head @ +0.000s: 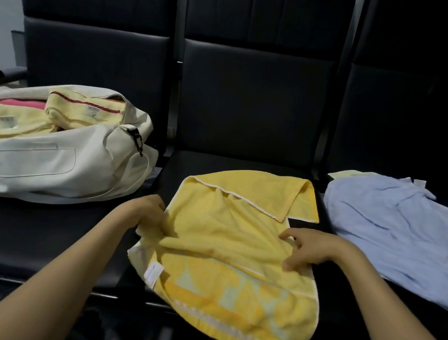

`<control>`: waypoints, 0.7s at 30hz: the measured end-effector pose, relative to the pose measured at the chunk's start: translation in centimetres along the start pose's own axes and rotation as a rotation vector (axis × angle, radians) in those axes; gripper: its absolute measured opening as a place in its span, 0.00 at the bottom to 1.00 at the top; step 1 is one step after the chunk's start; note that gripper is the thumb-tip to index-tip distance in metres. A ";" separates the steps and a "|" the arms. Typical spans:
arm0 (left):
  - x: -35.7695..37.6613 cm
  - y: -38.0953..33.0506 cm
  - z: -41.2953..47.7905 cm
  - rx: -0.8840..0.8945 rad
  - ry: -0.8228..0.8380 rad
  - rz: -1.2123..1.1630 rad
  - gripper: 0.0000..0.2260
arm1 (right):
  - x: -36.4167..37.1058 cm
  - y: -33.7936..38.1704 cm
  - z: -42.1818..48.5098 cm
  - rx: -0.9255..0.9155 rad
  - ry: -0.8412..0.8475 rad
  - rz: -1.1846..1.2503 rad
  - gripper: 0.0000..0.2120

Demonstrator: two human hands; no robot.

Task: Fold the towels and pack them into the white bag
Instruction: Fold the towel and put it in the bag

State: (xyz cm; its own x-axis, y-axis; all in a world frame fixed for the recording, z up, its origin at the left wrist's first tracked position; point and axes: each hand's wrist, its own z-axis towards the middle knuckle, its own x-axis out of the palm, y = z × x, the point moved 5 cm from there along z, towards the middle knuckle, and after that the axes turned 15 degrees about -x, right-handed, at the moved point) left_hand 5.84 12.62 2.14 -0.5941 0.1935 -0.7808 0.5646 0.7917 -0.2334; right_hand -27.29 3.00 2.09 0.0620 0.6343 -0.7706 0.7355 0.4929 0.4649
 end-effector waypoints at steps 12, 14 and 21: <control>0.6 -2.9 3.8 0.051 -0.219 -0.457 0.11 | -0.7 -2.5 4.1 0.227 -0.570 0.122 0.16; 0.6 -3.3 4.1 0.050 -0.186 -0.603 0.07 | -0.9 -2.2 4.5 0.198 -0.574 0.089 0.15; -0.7 -3.5 4.5 0.104 -0.201 -0.787 0.05 | -4.2 -1.3 2.2 -0.040 -0.822 0.729 0.05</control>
State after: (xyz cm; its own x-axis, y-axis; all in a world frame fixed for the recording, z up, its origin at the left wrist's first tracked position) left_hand 6.86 7.14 0.85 -0.7302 -0.5121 -0.4523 0.0809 0.5925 -0.8015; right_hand -26.99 -1.64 3.75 0.9141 0.1984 -0.3537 0.3182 0.1899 0.9288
